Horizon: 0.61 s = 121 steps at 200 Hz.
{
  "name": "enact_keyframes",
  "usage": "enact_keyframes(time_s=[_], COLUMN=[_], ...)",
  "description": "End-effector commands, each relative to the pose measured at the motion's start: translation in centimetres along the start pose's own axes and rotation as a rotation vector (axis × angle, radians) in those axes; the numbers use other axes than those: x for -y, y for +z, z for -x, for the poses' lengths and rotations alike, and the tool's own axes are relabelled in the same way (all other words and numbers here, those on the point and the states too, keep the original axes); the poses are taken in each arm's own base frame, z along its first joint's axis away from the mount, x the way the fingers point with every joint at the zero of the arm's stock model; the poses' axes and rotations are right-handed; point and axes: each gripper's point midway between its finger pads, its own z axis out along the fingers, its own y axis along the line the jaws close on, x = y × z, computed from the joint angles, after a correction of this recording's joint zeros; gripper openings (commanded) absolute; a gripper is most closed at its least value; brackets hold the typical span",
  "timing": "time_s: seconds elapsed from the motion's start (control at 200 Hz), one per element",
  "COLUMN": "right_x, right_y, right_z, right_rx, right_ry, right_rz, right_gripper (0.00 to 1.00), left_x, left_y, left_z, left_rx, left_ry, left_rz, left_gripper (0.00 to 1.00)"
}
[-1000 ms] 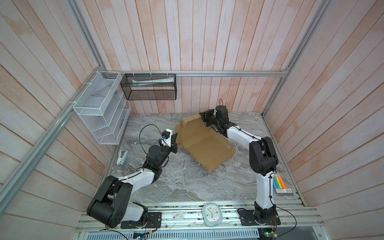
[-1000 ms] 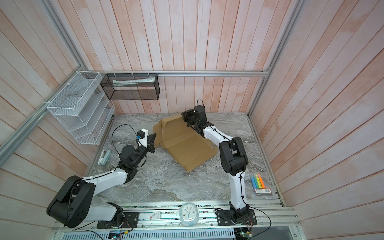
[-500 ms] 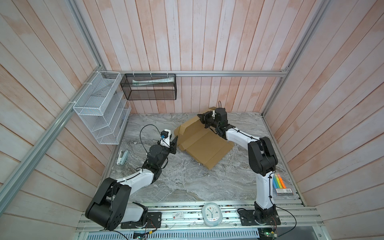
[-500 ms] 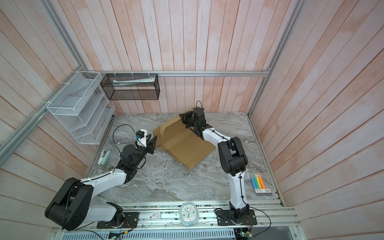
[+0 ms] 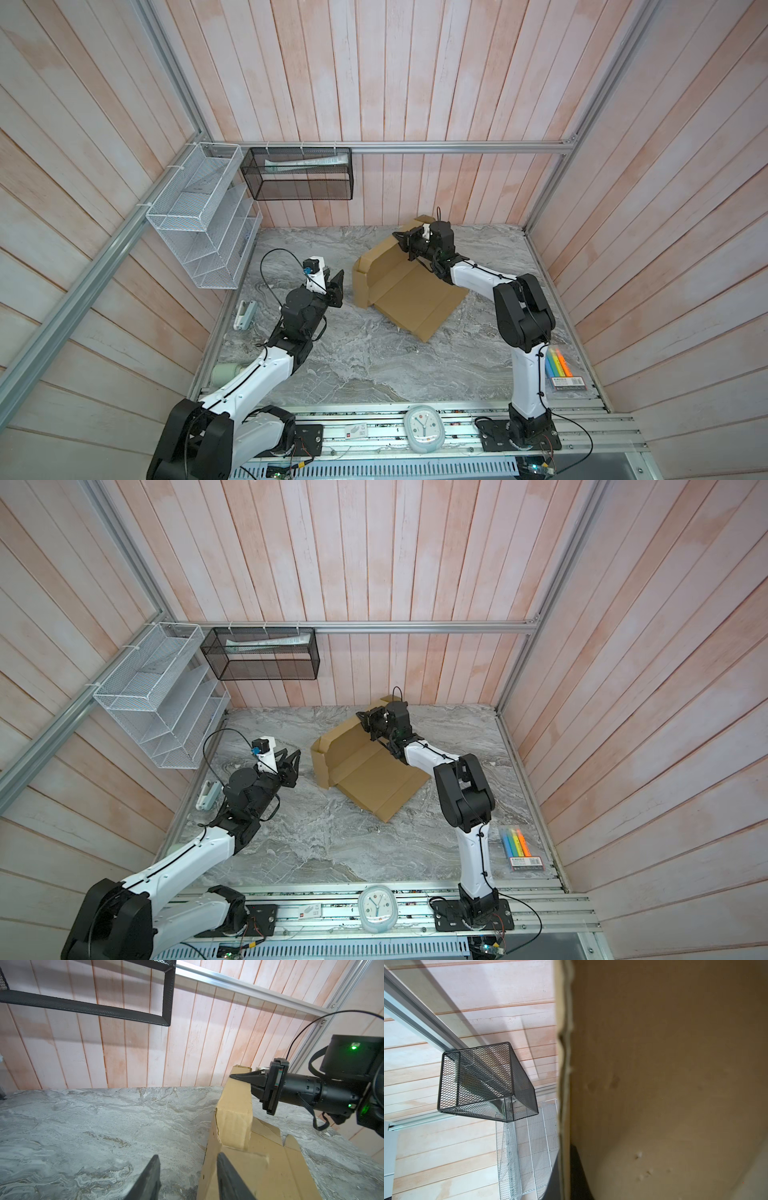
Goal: Fold the paper box
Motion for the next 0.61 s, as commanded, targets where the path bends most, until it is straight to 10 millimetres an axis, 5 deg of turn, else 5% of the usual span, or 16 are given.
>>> enact_keyframes(time_s=[0.0, 0.3, 0.6], right_x=[0.9, 1.0, 0.9], right_y=[0.5, 0.6, 0.4], right_z=[-0.7, -0.6, -0.9], right_rx=[-0.038, -0.05, -0.06], right_ry=[0.002, 0.002, -0.004], right_rz=[0.009, 0.011, 0.01], right_gripper=[0.0, 0.0, 0.0], left_x=[-1.2, -2.3, -0.2], left_y=[-0.8, -1.8, 0.1], left_z=[-1.8, -3.6, -5.6], left_rx=[-0.079, -0.163, -0.269], left_ry=[-0.034, -0.058, -0.032], left_rz=[0.039, 0.045, -0.092], left_gripper=[0.46, 0.51, 0.51])
